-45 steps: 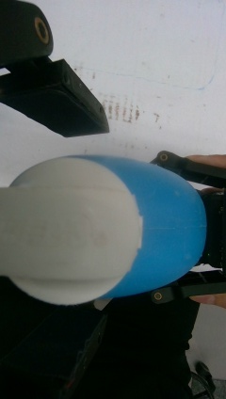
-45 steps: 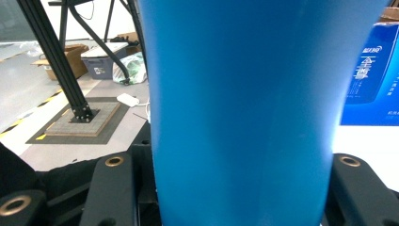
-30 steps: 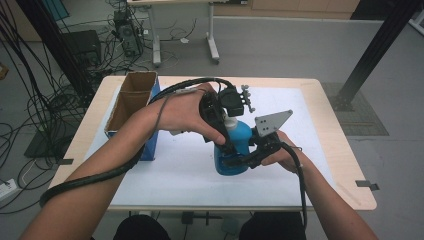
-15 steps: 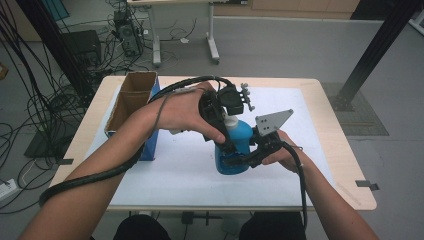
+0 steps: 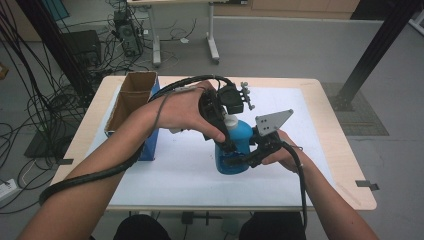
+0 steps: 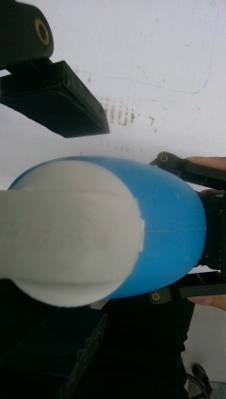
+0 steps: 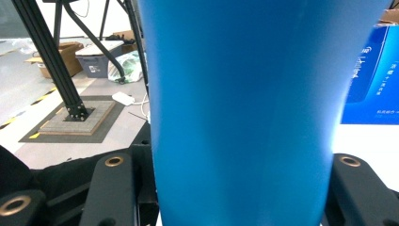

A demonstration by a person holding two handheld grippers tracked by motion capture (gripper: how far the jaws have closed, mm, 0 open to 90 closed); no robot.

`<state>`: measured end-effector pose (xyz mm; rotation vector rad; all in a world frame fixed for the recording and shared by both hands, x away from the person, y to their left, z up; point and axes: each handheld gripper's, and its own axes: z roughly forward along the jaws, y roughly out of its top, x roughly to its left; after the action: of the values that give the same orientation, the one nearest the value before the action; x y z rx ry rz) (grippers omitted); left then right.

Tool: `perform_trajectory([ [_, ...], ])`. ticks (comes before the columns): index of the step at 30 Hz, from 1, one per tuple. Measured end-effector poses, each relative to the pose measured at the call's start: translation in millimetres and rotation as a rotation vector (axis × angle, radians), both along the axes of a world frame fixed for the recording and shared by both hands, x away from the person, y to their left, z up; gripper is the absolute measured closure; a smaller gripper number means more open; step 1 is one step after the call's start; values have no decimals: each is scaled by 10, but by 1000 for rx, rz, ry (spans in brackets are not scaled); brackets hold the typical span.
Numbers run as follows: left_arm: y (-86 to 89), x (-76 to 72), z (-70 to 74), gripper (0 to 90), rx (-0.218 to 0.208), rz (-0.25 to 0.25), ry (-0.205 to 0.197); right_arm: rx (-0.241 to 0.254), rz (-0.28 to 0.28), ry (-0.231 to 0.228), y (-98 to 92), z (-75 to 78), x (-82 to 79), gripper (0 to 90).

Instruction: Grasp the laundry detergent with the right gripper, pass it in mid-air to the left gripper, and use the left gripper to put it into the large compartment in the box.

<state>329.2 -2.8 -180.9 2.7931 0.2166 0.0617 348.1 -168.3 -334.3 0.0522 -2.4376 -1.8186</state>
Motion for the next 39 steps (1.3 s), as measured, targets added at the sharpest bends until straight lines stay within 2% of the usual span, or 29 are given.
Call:
perform_trajectory([
  [39, 12, -7, 9, 109, -1, 9, -7, -4, -1, -11, 22, 25, 1, 437],
])
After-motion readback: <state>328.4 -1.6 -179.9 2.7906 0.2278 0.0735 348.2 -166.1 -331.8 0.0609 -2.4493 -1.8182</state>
